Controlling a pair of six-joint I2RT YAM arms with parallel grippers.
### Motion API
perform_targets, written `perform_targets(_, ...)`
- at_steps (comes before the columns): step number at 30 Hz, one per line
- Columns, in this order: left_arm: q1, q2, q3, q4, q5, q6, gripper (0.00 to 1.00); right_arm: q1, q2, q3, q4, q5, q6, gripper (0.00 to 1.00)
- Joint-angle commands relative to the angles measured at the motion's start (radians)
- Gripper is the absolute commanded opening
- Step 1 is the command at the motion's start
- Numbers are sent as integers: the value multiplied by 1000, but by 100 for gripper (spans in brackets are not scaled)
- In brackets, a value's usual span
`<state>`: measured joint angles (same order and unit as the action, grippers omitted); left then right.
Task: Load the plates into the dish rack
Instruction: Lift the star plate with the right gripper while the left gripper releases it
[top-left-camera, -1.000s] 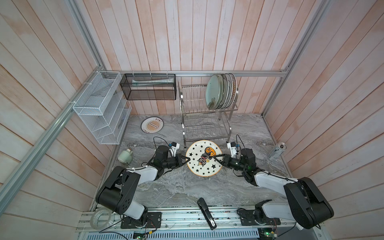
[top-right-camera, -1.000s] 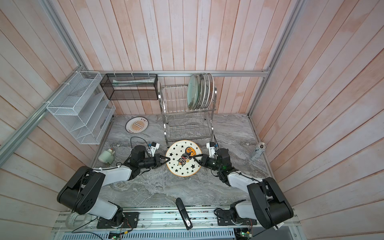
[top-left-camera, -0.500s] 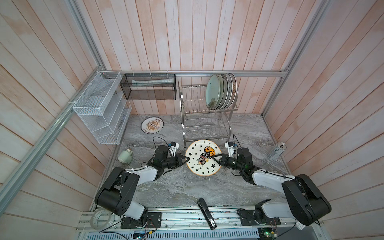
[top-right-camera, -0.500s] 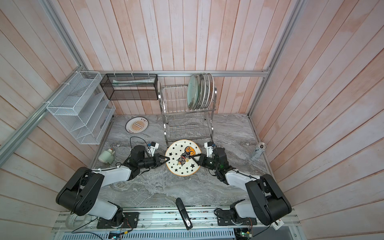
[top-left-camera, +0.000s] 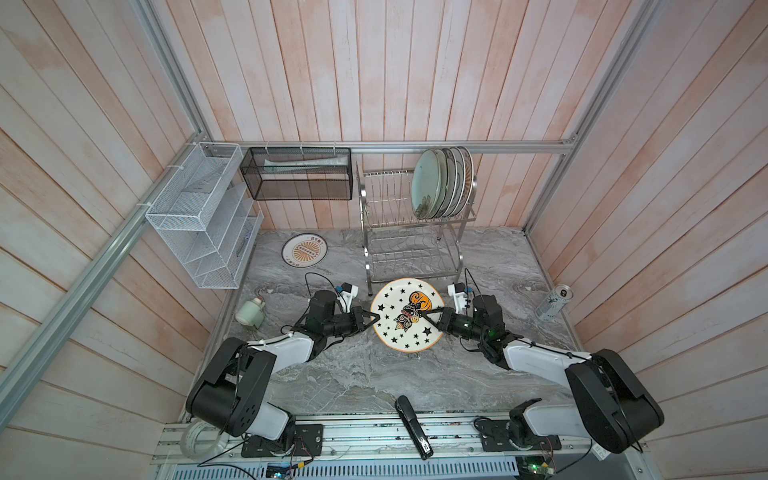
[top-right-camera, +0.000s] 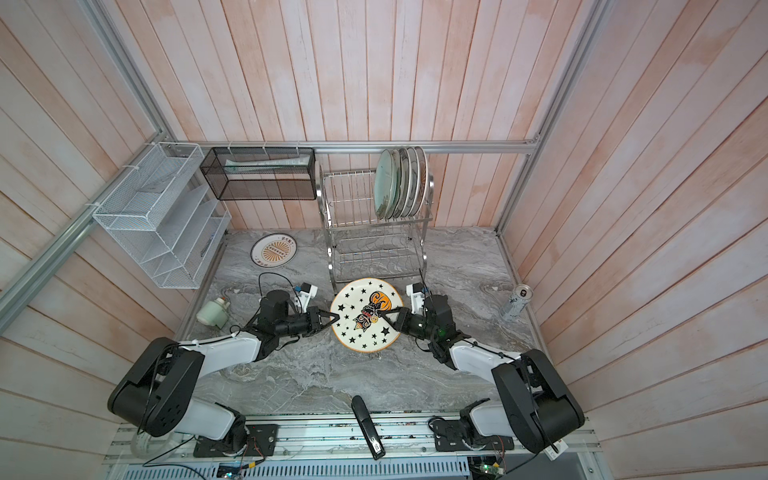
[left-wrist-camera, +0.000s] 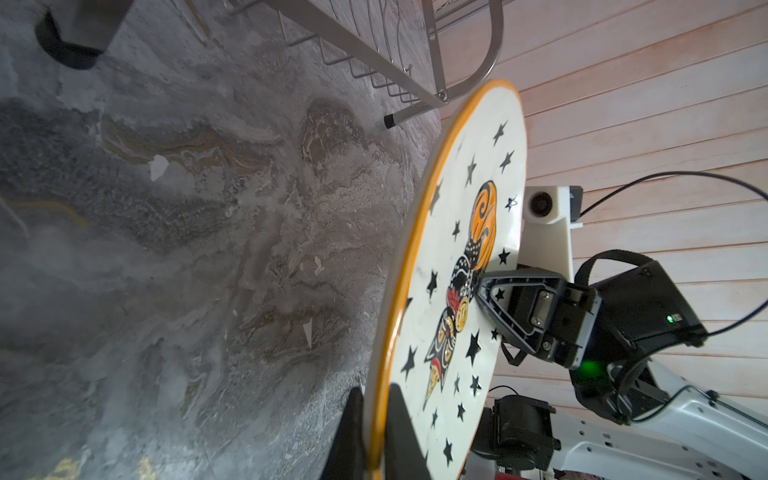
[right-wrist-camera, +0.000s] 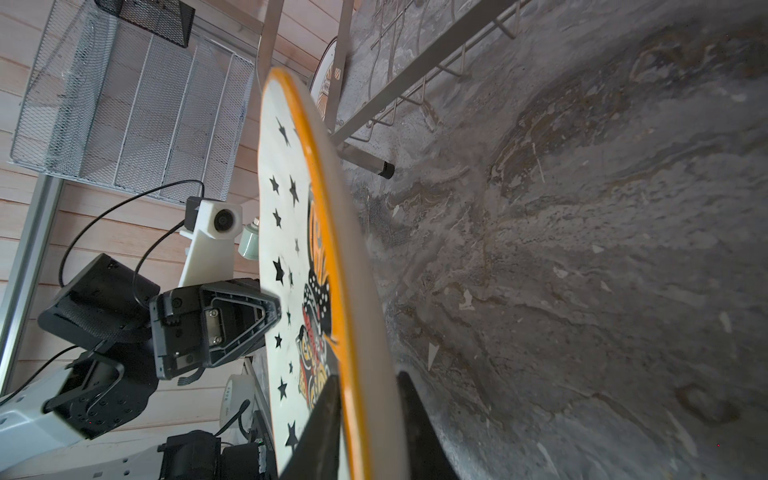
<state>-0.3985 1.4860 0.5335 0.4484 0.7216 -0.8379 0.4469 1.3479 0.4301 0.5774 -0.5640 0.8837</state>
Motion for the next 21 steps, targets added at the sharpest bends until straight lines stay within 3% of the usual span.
perform_targets(1,-46,-11,27,-1,17,40,0,43,-50,63,143,-174,-16,13)
perform_targets(9,-46,-13,37,-18,6,39,1,39,-67,69,139,-177,-8,0)
perform_targets(15,-46,-28,37,-30,-7,39,28,36,-80,72,107,-153,-19,0)
perform_targets(21,-46,-44,39,-49,-12,44,33,18,-93,60,104,-130,-8,0)
